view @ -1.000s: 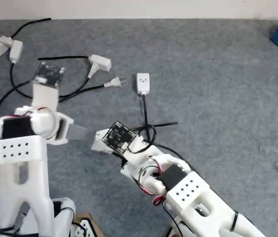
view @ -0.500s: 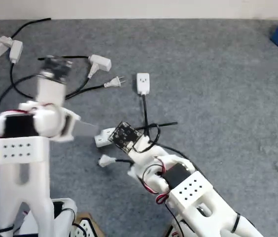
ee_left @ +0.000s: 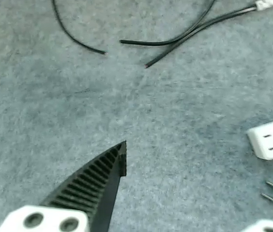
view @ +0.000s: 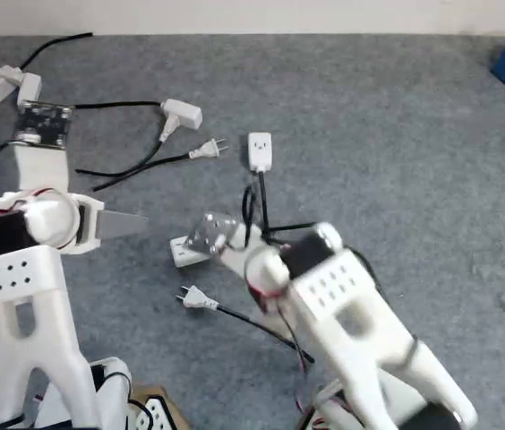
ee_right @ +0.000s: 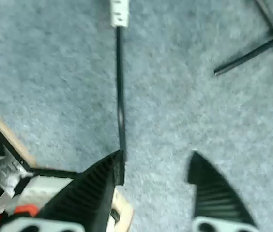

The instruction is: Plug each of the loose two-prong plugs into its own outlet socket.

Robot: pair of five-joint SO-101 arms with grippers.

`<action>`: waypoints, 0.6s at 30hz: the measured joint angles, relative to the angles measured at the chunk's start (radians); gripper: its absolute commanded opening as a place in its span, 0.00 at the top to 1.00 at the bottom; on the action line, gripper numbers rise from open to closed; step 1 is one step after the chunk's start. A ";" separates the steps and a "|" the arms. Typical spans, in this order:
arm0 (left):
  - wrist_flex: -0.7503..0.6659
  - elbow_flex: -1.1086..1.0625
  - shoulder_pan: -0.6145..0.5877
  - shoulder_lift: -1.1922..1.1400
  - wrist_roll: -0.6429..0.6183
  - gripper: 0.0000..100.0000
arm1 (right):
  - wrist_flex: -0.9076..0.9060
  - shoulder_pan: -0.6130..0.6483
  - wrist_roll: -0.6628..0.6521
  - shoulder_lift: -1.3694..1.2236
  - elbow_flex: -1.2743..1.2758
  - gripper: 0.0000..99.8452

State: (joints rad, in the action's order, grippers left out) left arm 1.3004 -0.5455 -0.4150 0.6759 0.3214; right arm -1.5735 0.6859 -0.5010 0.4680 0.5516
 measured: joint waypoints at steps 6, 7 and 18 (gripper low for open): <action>-0.095 0.000 -0.172 -0.012 0.000 0.50 | 0.014 -0.037 -0.043 -0.187 -0.161 0.74; -0.103 0.000 -0.193 -0.031 0.000 0.50 | 0.043 -0.009 -0.035 -0.221 -0.153 0.74; -0.203 0.110 -0.299 -0.537 0.060 0.50 | 0.293 0.321 0.046 -0.470 -0.091 0.74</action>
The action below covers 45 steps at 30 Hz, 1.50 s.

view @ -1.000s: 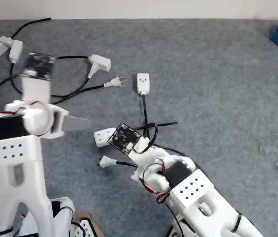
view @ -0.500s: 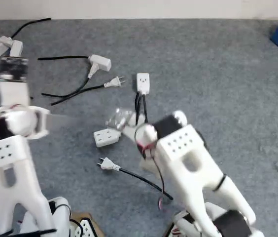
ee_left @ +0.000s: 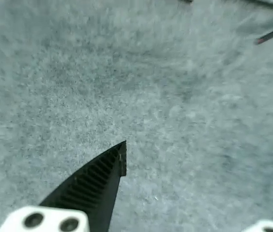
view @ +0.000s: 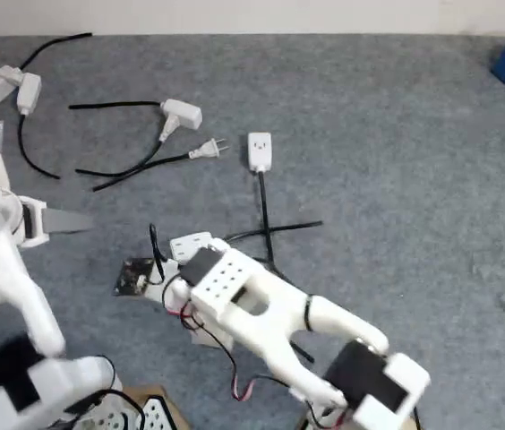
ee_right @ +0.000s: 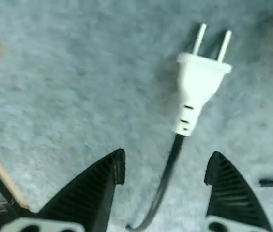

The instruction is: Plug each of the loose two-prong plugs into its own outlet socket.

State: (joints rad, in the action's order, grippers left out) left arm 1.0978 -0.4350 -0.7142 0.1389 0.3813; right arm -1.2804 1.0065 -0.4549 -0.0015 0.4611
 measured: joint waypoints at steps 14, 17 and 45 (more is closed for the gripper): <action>-0.006 0.091 -0.020 -0.110 0.098 0.50 | 0.075 -0.026 0.041 -0.339 -0.296 0.74; -0.006 0.091 -0.020 -0.110 0.098 0.50 | 0.075 -0.026 0.046 -0.356 -0.308 0.82; -0.006 0.091 -0.037 -0.110 0.100 0.50 | -0.103 -0.035 0.046 -0.374 -0.443 0.96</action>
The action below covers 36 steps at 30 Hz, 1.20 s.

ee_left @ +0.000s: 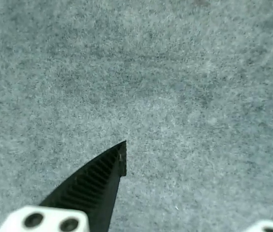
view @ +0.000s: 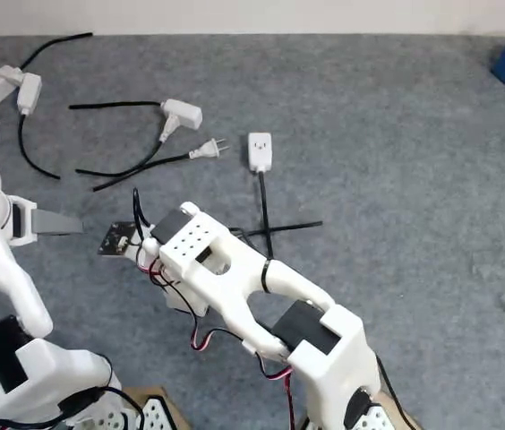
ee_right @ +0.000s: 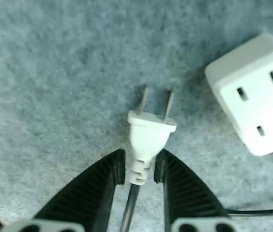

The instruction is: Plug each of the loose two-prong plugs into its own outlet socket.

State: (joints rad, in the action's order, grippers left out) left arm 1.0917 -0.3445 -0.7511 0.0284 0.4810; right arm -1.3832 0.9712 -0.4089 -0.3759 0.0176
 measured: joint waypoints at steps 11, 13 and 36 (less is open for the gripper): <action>0.000 0.000 0.000 0.000 0.000 0.50 | 0.000 -0.091 0.009 0.000 0.000 0.99; 0.000 0.000 0.000 0.000 0.000 0.50 | 0.000 -0.120 0.043 0.000 0.000 0.99; 0.000 0.000 -0.026 0.000 0.000 0.50 | -0.035 -0.138 0.043 0.000 0.002 0.99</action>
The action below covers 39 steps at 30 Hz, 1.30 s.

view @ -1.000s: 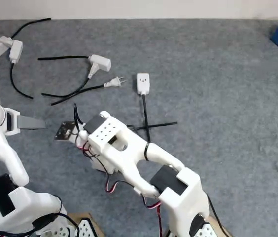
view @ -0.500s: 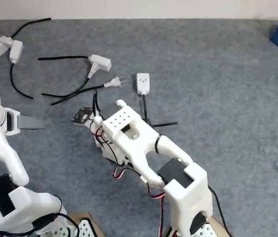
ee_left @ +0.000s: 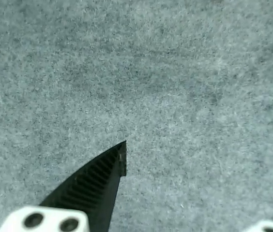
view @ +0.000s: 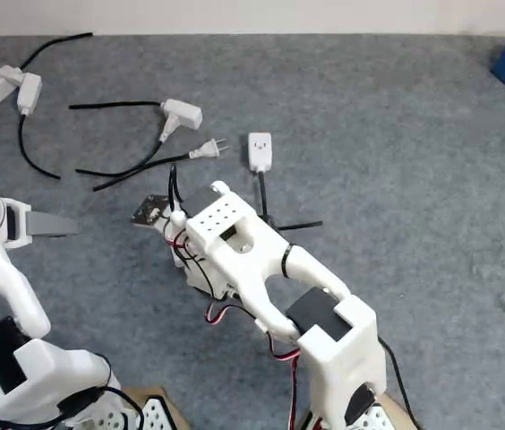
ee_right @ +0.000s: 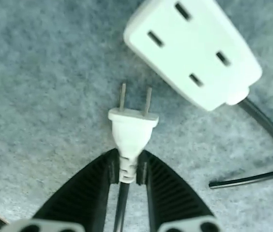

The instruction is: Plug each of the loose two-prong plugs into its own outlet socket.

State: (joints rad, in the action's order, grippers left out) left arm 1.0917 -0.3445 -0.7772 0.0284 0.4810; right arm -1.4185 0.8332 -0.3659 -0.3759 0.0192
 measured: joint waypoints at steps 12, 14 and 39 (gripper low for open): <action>0.000 0.000 0.008 0.000 0.000 0.50 | 0.281 0.000 0.072 0.359 0.247 0.99; 0.000 0.000 0.020 0.000 0.000 0.50 | 0.434 0.000 0.074 0.508 0.423 0.99; 0.407 -0.133 0.516 0.608 -0.052 0.50 | 0.646 0.011 0.083 1.593 1.243 0.99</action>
State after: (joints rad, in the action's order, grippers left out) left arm 1.4983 -0.4780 -0.2616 0.6360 0.4289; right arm -0.7725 0.8439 -0.2831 1.2167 1.2620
